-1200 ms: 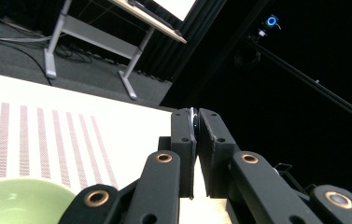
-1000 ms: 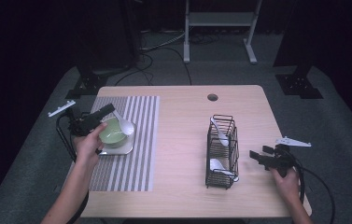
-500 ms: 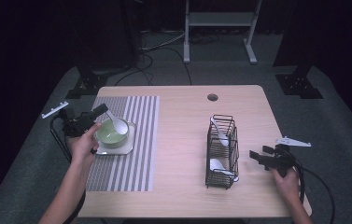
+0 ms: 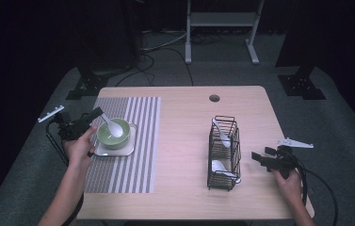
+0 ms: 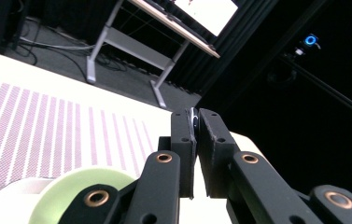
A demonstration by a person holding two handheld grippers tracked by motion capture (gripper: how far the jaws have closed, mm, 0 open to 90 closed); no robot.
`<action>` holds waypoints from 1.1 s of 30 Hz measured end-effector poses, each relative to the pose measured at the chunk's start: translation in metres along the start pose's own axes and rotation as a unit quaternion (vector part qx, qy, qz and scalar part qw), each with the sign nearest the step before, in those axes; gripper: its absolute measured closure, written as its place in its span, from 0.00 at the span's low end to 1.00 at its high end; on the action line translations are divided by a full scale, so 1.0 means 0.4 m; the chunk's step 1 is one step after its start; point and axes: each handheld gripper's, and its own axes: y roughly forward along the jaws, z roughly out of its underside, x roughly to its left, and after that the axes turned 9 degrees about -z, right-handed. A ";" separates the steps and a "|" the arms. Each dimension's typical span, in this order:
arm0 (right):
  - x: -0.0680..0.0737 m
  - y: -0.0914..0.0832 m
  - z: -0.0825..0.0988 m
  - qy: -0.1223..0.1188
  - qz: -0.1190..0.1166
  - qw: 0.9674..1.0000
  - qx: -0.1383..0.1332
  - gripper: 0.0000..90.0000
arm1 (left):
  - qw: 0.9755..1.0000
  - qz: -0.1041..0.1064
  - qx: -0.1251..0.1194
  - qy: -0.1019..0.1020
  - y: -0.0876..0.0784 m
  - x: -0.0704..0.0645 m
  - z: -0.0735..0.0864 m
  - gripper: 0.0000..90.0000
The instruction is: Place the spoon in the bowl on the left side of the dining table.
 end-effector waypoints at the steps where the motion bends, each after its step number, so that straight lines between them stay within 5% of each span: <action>1: 0.000 0.000 0.000 0.000 0.000 1.000 0.000 0.24 | 1.000 -0.003 0.001 -0.002 0.000 0.004 0.001 0.94; 16: 0.001 0.000 0.000 0.000 0.001 1.000 0.002 0.24 | 0.999 -0.039 -0.005 -0.023 -0.008 0.059 0.022 0.94; 33: 0.001 0.001 0.000 -0.002 0.002 1.000 0.002 0.23 | 0.998 -0.058 0.011 -0.024 0.002 0.090 0.053 0.94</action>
